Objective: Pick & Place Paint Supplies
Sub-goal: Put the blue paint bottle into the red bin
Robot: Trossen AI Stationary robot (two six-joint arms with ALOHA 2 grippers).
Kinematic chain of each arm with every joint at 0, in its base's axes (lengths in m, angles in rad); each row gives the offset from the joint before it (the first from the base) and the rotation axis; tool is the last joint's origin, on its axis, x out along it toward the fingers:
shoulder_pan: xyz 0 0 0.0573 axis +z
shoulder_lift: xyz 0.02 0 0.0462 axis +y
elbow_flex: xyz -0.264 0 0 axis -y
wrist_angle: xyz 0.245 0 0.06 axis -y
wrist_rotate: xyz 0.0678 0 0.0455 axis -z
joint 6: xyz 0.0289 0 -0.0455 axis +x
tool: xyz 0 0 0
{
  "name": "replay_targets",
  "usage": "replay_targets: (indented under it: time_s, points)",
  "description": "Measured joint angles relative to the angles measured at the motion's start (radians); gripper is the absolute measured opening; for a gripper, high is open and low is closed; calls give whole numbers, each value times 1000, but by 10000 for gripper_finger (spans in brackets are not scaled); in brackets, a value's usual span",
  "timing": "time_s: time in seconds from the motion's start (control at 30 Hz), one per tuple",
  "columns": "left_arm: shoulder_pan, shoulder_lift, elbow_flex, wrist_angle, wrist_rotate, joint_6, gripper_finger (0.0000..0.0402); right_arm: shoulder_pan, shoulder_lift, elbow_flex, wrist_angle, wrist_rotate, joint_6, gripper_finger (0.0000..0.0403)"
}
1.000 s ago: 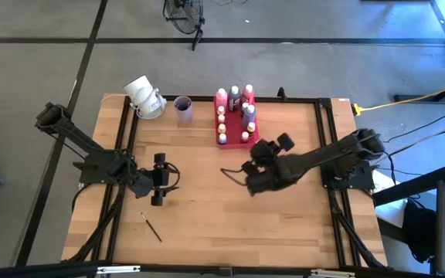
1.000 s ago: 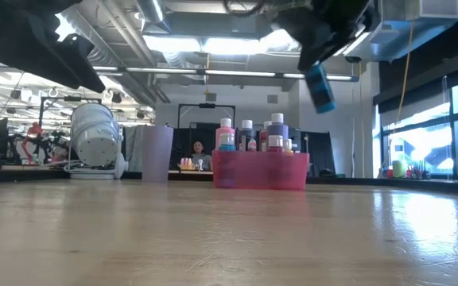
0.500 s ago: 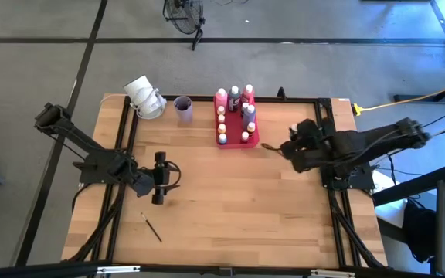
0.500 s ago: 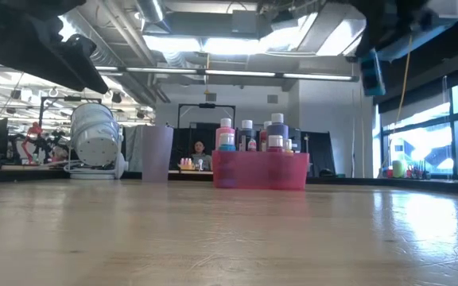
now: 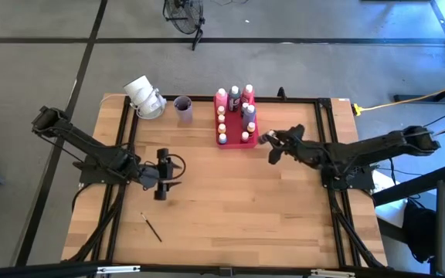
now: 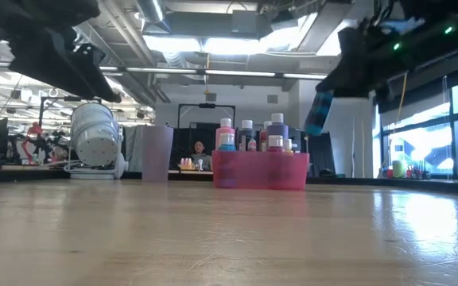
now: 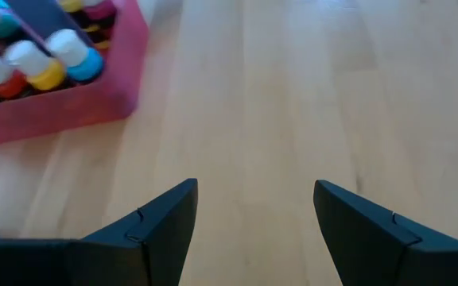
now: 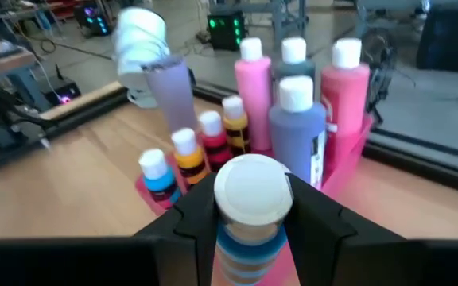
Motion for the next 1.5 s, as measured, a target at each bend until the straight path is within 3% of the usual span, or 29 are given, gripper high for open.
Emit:
replay_targets:
  time_s: [0.23, 0.5, 1.0, 1.5]
  points:
    - [-3, 0, 0, 7, 14, 0, 249, -63, 175, 81, 91, -104, -68, 118]
    - [-3, 0, 0, 7, 14, 0, 249, -126, 320, 240, -115, -137, -43, 118]
    - [-3, 0, 0, 6, 13, 0, 249, -161, 356, 253, -201, -130, 34, 118]
    - [-3, 0, 0, 8, 13, -18, 249, -173, 494, 253, -146, -137, 60, 118]
